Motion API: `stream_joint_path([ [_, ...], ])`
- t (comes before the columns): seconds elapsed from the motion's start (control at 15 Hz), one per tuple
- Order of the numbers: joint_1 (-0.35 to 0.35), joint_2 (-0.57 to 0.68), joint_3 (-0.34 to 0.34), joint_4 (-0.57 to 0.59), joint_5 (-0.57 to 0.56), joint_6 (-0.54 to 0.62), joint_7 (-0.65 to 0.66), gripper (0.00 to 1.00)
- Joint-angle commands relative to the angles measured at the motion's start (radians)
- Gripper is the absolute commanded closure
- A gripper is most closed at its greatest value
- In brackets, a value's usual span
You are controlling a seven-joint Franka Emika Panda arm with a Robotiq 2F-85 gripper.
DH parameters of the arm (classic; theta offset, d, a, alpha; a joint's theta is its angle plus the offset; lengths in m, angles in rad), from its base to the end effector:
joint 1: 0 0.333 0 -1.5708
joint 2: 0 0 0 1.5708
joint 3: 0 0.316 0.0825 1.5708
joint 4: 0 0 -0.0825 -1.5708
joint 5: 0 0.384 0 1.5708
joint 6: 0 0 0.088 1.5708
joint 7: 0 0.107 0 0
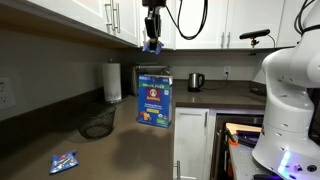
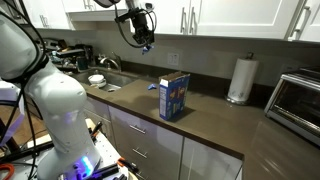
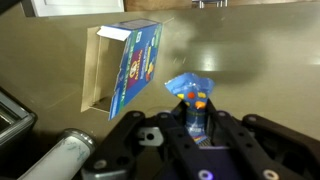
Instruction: Put one of the blue sachets on the counter inside the blue box
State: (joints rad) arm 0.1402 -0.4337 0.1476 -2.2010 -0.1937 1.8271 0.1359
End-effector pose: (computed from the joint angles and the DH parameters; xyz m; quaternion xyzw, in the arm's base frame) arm 0.4146 0.1150 0.5590 0.9876 0.0913 0.0519 0.1168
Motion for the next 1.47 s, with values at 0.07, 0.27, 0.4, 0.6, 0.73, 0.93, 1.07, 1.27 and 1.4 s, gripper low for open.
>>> stream_joint_path([
  [0.07, -0.053, -0.028, -0.019, -0.029, -0.016, 0.003, 0.012, 0.94],
  [0.27, -0.088, -0.016, -0.041, -0.021, -0.022, 0.016, 0.013, 0.94],
  [0.4, -0.111, 0.005, -0.058, -0.007, -0.022, 0.024, 0.01, 0.93],
  [0.6, -0.134, 0.046, -0.075, 0.023, -0.022, 0.033, 0.009, 0.94],
  [0.73, -0.147, 0.078, -0.083, 0.047, -0.026, 0.038, 0.012, 0.94],
  [0.93, -0.158, 0.129, -0.096, 0.085, -0.027, 0.041, 0.01, 0.94],
  [1.07, -0.163, 0.161, -0.106, 0.108, -0.027, 0.042, 0.01, 0.94],
  [1.27, -0.165, 0.201, -0.121, 0.131, -0.025, 0.045, 0.007, 0.94],
  [1.4, -0.165, 0.224, -0.13, 0.138, -0.024, 0.052, 0.008, 0.94],
])
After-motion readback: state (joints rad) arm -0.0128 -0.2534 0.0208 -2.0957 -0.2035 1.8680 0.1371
